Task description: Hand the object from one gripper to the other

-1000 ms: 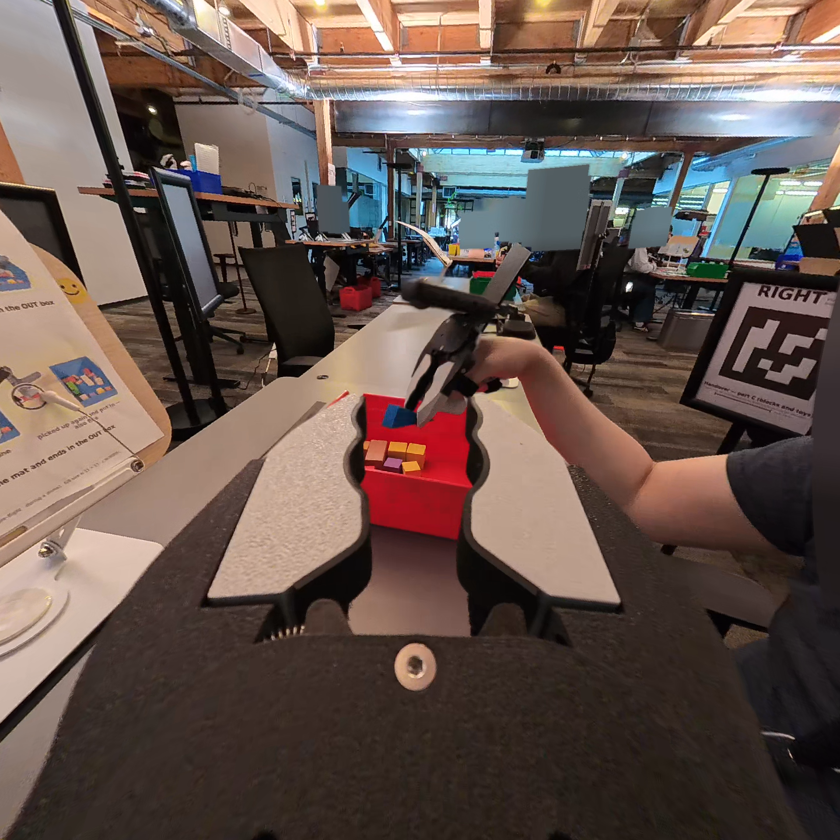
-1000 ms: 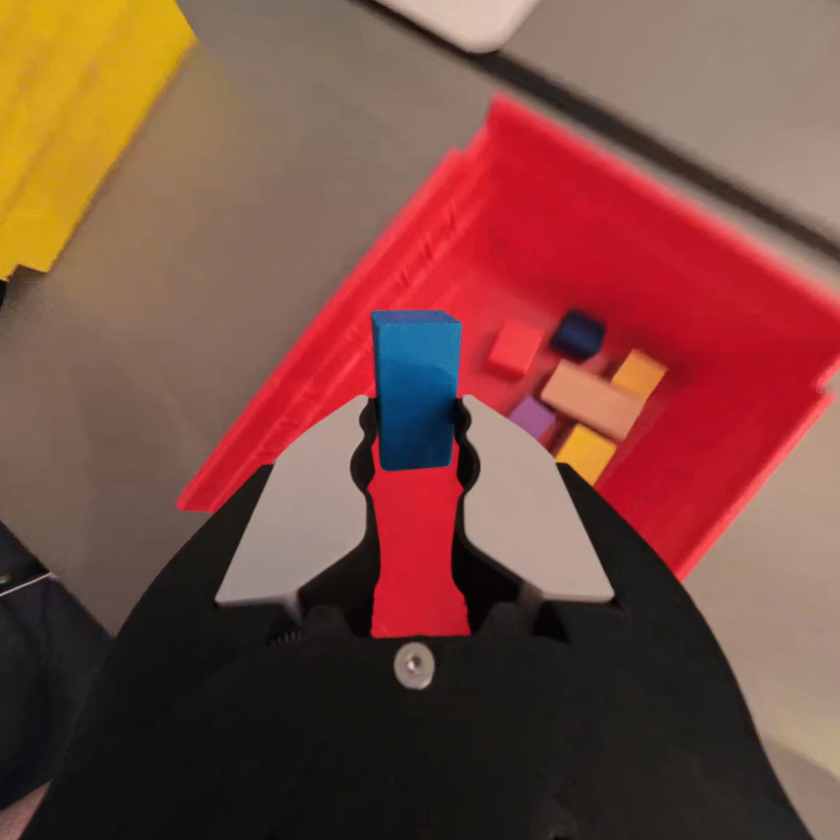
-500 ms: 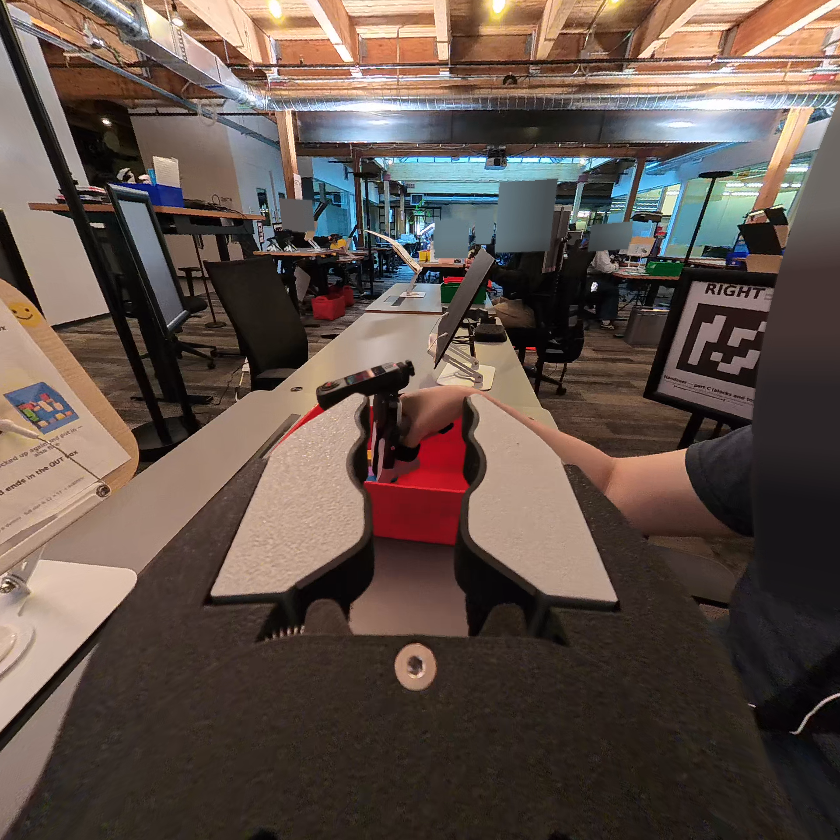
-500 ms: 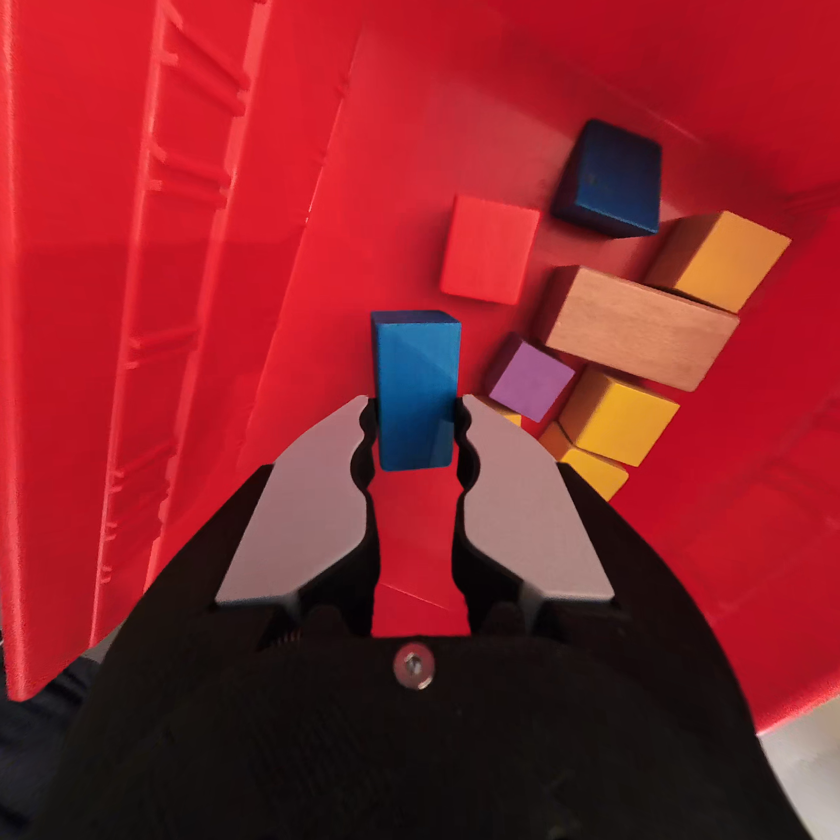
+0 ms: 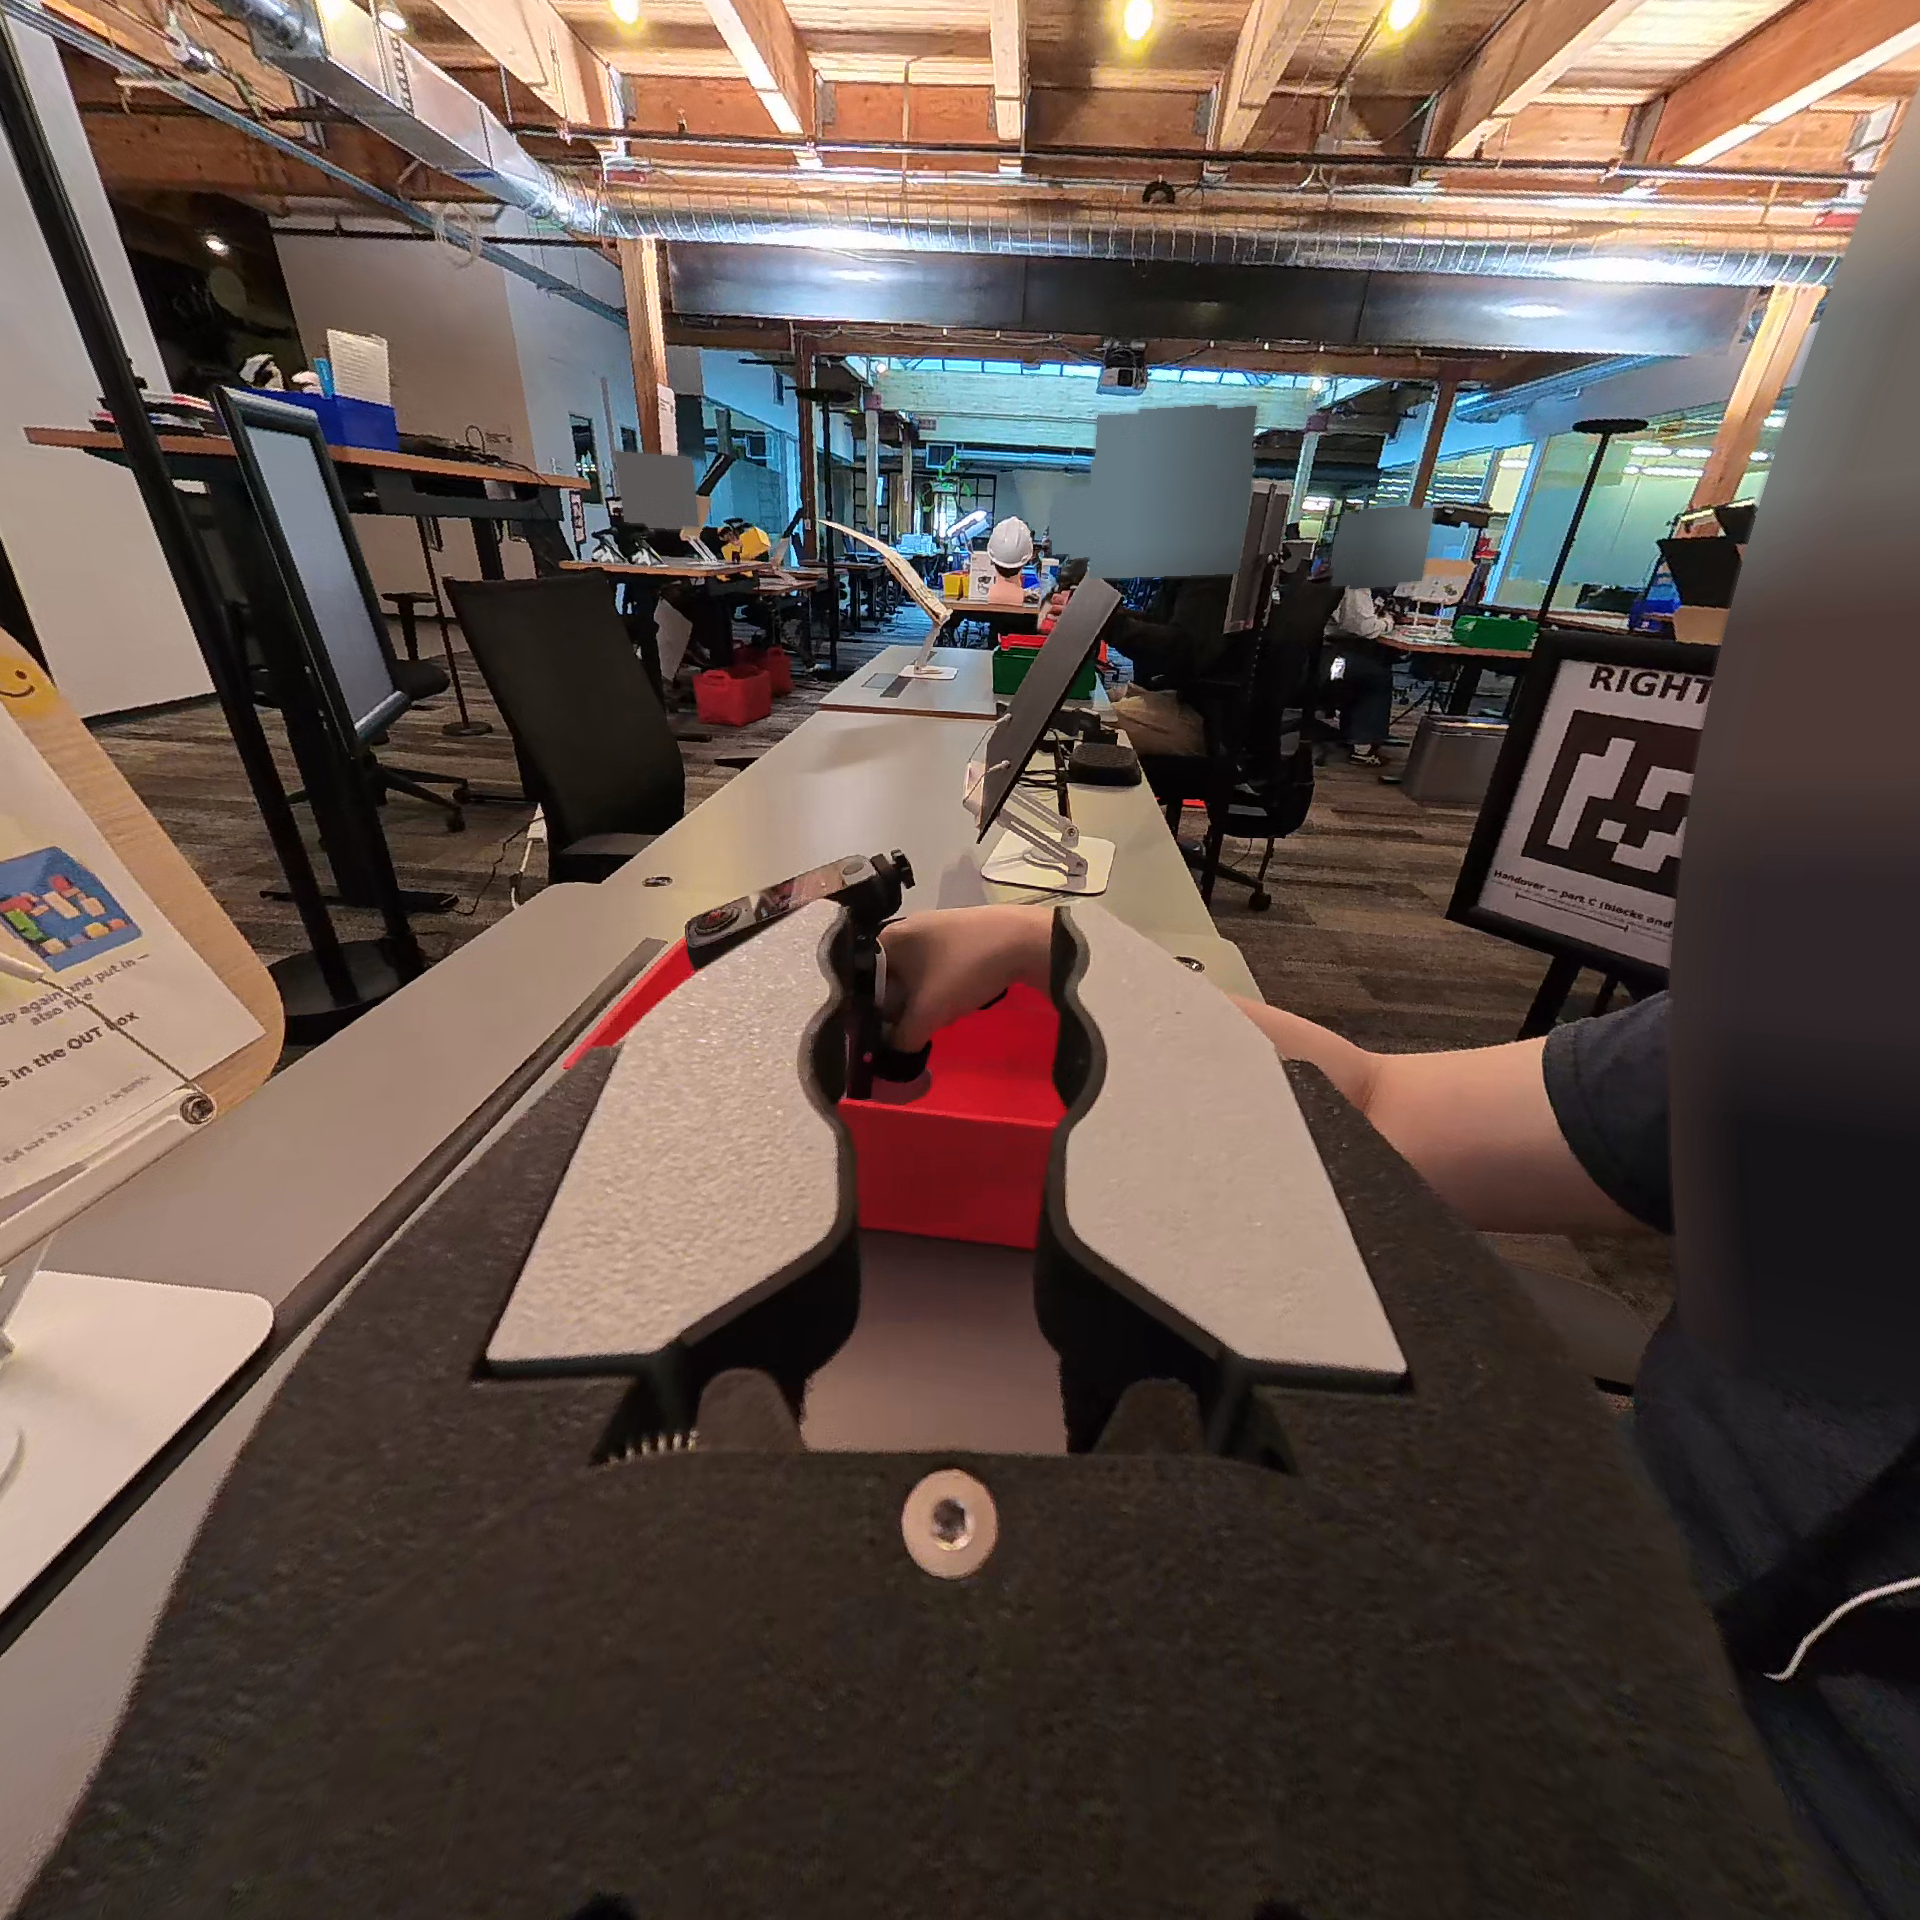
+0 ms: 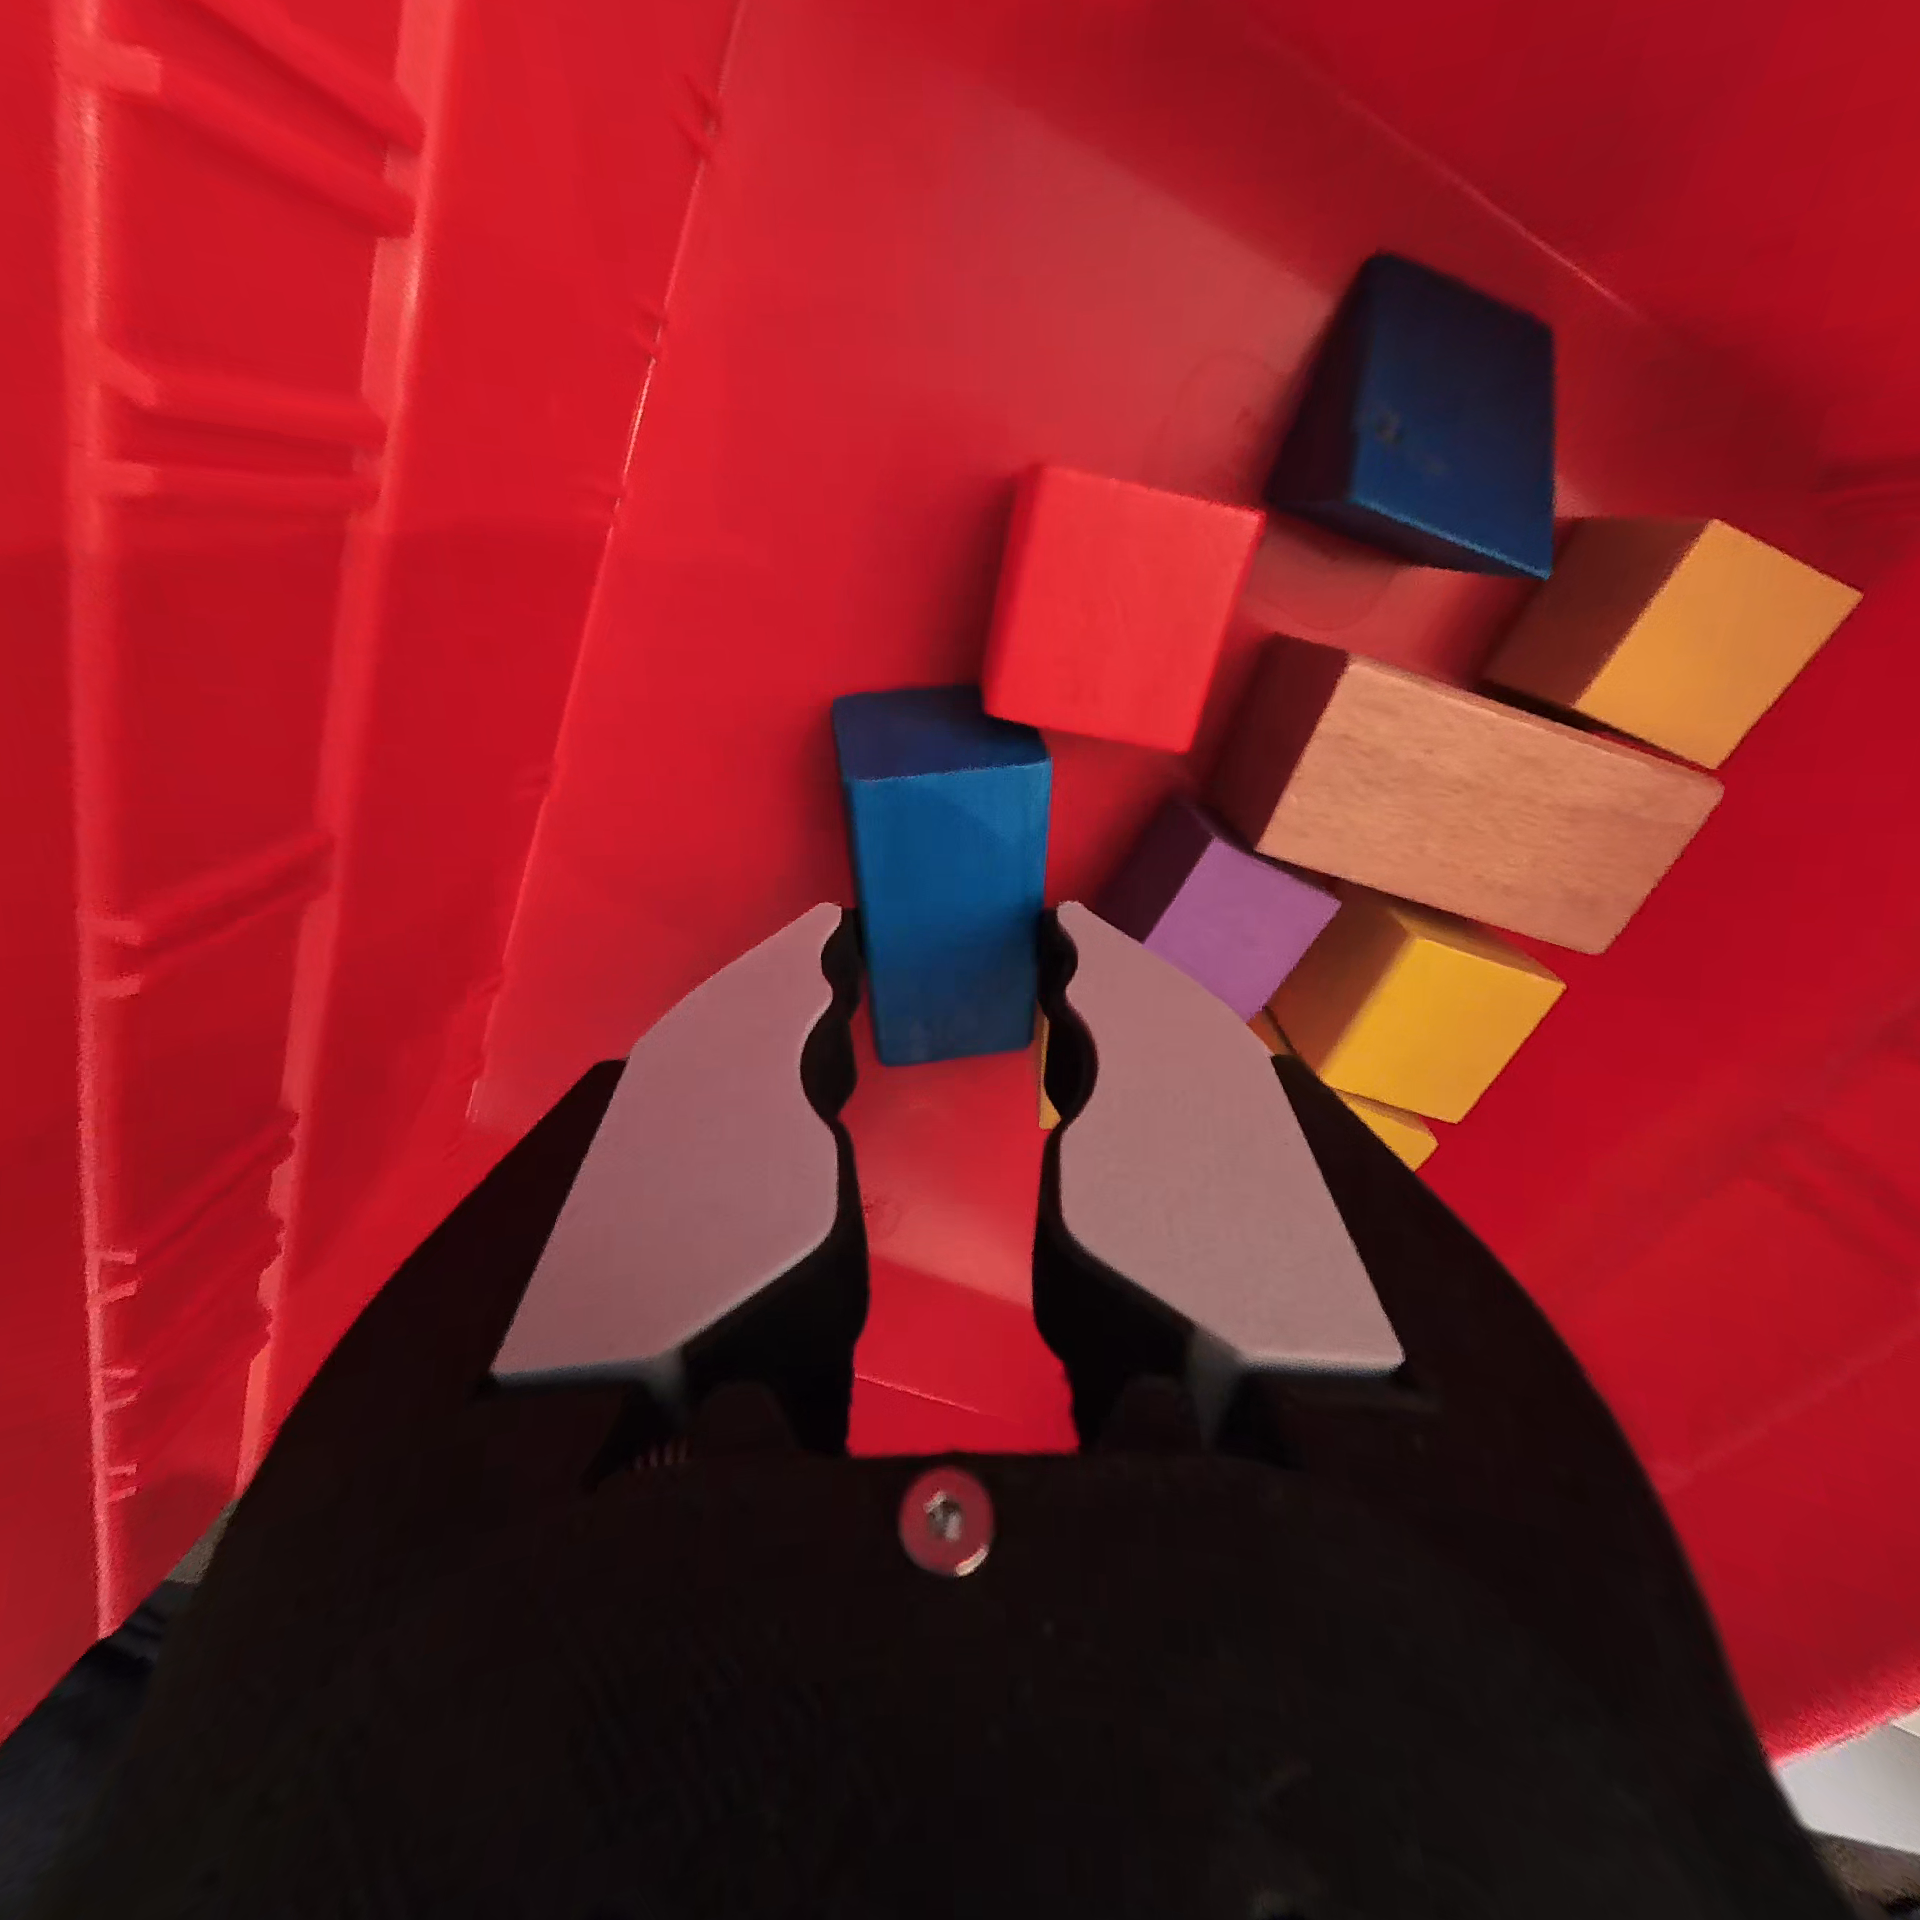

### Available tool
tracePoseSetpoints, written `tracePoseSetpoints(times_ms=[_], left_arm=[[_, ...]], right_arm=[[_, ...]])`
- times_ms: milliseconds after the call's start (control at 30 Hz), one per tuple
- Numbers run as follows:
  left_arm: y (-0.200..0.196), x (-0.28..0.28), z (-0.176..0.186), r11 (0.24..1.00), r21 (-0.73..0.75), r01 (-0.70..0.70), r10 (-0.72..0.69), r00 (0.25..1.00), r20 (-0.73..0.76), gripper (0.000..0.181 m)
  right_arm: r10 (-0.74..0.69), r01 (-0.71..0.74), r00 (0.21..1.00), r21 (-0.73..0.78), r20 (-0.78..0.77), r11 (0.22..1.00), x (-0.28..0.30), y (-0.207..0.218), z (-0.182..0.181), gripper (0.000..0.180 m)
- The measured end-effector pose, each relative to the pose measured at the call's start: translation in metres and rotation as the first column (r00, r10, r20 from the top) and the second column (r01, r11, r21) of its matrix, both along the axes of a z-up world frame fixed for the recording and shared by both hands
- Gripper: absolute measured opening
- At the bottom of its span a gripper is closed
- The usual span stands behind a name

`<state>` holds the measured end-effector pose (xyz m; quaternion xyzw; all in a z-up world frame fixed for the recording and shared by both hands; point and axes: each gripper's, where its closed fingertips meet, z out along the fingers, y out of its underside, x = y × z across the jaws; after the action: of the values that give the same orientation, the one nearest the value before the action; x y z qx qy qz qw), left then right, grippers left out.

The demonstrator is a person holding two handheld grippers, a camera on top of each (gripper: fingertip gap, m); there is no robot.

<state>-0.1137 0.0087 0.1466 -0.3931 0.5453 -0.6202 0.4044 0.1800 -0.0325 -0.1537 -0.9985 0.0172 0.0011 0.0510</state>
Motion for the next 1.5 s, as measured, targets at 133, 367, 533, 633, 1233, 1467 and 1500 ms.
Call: tracePoseSetpoints(times_ms=[133,367,533,633,1233,1467,1500], left_arm=[[-0.001,0.0,-0.001,1.0,0.004,0.002,-0.002,1.0,-0.004,0.035],[0.0,0.001,-0.001,1.0,-0.004,0.001,-0.001,1.0,-0.011,0.034],[0.001,0.0,0.0,1.0,-0.006,0.001,-0.001,1.0,-0.007,0.034],[0.003,-0.004,0.003,1.0,-0.004,-0.005,0.005,1.0,-0.001,0.034],[0.16,-0.106,-0.126,0.777,0.193,-0.599,0.543,0.483,-0.687,0.029],[0.193,-0.092,-0.194,0.819,0.295,-0.492,0.521,0.422,-0.742,0.029],[0.192,-0.095,-0.202,0.827,0.328,-0.458,0.521,0.404,-0.752,0.029]], right_arm=[[0.014,-0.014,1.0,-0.02,0.004,1.0,0.001,-0.002,-0.004,0.034],[0.037,-0.037,0.999,-0.04,0.0,0.998,0.001,-0.003,-0.008,0.034],[0.051,-0.05,0.999,-0.043,0.004,0.998,0.001,-0.003,-0.009,0.034],[0.06,-0.059,0.998,-0.044,0.003,0.997,0.0,-0.003,-0.009,0.034],[0.036,-0.05,0.998,0.305,0.054,0.951,0.005,-0.011,0.096,0.037],[0.051,-0.069,0.997,0.318,0.065,0.945,0.008,-0.019,0.103,0.037],[0.055,-0.072,0.996,0.313,0.065,0.947,0.009,-0.019,0.101,0.037]])
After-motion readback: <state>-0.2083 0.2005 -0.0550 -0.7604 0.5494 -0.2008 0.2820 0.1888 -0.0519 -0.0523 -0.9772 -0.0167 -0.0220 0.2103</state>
